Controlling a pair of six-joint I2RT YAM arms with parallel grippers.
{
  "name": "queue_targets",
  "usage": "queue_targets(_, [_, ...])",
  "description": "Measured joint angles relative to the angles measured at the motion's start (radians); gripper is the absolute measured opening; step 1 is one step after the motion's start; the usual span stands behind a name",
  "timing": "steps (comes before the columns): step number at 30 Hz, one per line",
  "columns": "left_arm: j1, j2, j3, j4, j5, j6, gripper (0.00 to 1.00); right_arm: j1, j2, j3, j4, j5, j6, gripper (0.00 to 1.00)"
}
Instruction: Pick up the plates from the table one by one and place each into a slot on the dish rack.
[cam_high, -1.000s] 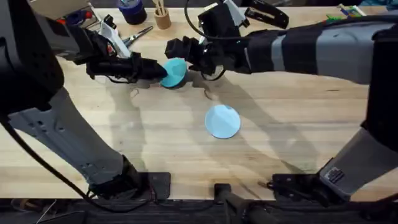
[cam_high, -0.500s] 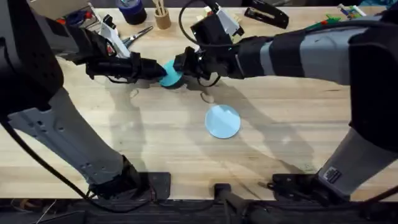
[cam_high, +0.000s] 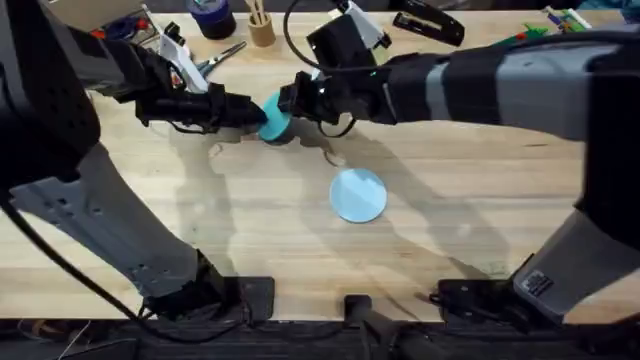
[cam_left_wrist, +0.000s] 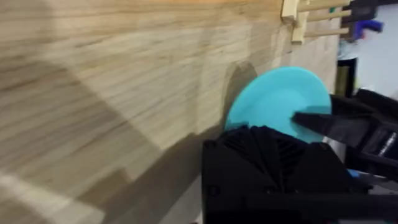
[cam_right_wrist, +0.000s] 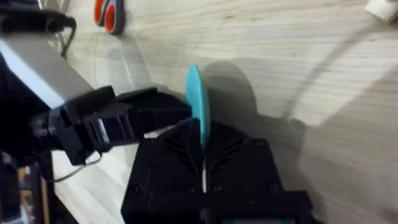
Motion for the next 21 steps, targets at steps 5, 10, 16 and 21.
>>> queue_targets(5, [-0.008, -0.126, -0.008, -0.008, -0.046, 0.000, 0.041, -0.031, -0.074, 0.000, -0.106, 0.000, -0.100, 0.031])
queue_targets(10, [-0.066, -0.455, -0.008, -0.101, -0.174, -0.005, 0.041, -0.126, -0.256, 0.004, -0.286, 0.003, -0.390, 0.030])
queue_targets(16, [-0.168, -0.613, -0.008, -0.193, -0.321, -0.021, 0.041, -0.185, -0.350, 0.047, -0.462, 0.003, -0.618, 0.030])
queue_targets(21, [-0.283, -0.754, -0.008, -0.255, -0.466, -0.053, 0.041, -0.239, -0.380, 0.159, -0.671, 0.004, -0.819, 0.030])
